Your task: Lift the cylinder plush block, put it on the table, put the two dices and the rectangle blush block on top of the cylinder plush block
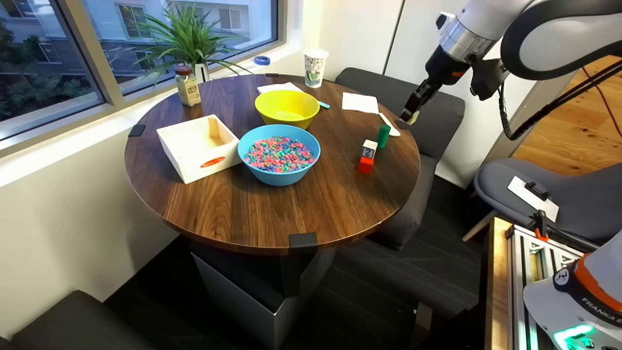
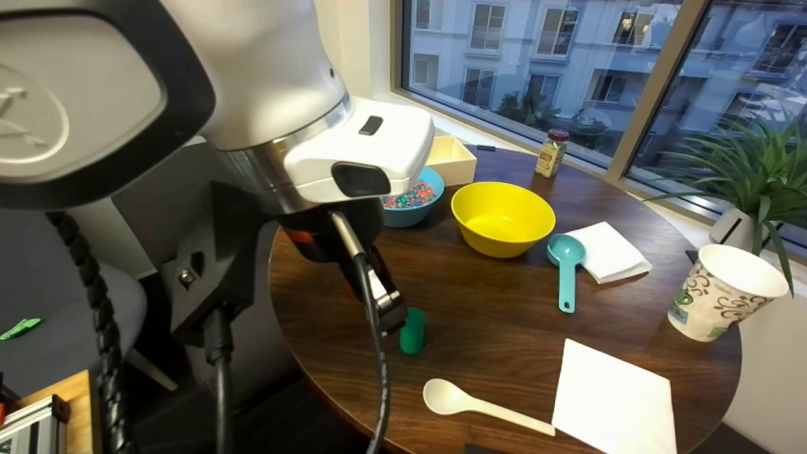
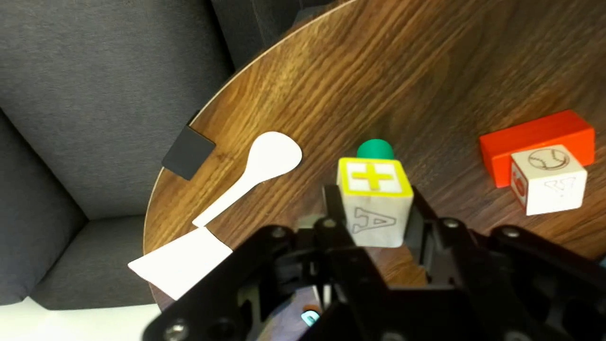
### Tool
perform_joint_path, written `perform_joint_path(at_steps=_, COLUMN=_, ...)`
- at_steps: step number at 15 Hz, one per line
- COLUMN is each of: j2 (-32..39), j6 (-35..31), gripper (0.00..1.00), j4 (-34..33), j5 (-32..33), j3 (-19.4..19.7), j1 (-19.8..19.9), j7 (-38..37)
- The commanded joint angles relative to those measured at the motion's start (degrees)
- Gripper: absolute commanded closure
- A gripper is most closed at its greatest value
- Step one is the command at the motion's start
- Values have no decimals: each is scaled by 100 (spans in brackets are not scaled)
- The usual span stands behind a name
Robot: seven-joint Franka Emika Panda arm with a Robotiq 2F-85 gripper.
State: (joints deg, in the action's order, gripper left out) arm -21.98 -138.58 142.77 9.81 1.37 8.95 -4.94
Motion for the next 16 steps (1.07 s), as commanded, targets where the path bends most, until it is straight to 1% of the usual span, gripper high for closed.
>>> perform_joint_path(at_steps=1, j2=118, j6=-294, gripper=91, j4=27, j5=35, j3=11, j1=53, j7=-353)
perform_joint_path(at_steps=4, j2=277, j6=-497, gripper=91, j4=-38, j5=-21, j3=28, j1=55, j7=-504)
perform_joint_path(at_steps=11, j2=614, j6=-737, gripper=91, j4=-167, j5=-134, j3=32, j1=-34, j7=-585)
perform_joint_path(at_steps=16, j2=747, j6=-720, gripper=91, j4=-296, j5=-257, j3=59, j1=-110, j7=-544)
